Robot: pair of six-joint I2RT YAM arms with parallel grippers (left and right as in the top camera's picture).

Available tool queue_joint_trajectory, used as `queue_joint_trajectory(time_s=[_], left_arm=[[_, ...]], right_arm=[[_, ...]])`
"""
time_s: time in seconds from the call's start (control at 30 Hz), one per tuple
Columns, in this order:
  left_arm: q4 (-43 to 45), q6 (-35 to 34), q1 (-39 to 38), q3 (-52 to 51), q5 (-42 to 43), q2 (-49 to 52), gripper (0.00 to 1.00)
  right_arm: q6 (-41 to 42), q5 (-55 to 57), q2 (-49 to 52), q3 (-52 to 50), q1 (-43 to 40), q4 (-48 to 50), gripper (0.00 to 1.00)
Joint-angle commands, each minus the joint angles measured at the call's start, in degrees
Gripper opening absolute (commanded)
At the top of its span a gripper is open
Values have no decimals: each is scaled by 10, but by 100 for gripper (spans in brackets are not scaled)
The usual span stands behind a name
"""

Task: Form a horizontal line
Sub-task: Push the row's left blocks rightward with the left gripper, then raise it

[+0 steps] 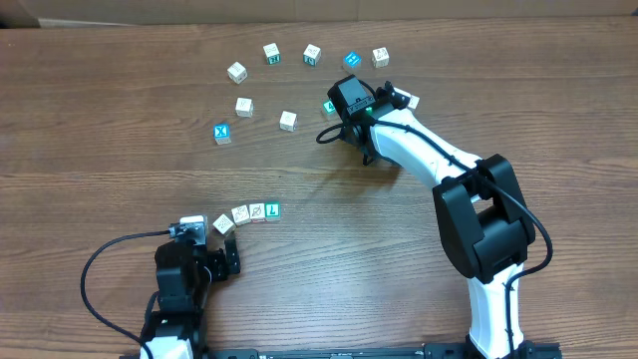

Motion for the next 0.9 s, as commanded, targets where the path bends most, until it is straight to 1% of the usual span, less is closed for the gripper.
queue_joint_trajectory(time_s=[0.0, 0.17, 0.23, 0.33, 0.57, 0.87], left_arm=[[-36, 2, -4, -2, -5, -59, 99], [-122, 5, -4, -2, -16, -155, 100], [-125, 20, -4, -2, -12, -188, 99], [-125, 20, -12, -2, -12, -236, 100], [-125, 64, -44, -2, -15, -361, 100], [-126, 69, -45, -2, -16, -446, 100]], right_arm=[[2, 8, -16, -4, 0, 1, 100], [2, 8, -16, -4, 0, 1, 100], [2, 8, -16, -4, 0, 1, 100], [2, 8, -16, -4, 0, 1, 100], [2, 8, -16, -4, 0, 1, 100], [2, 8, -16, -4, 0, 1, 100]])
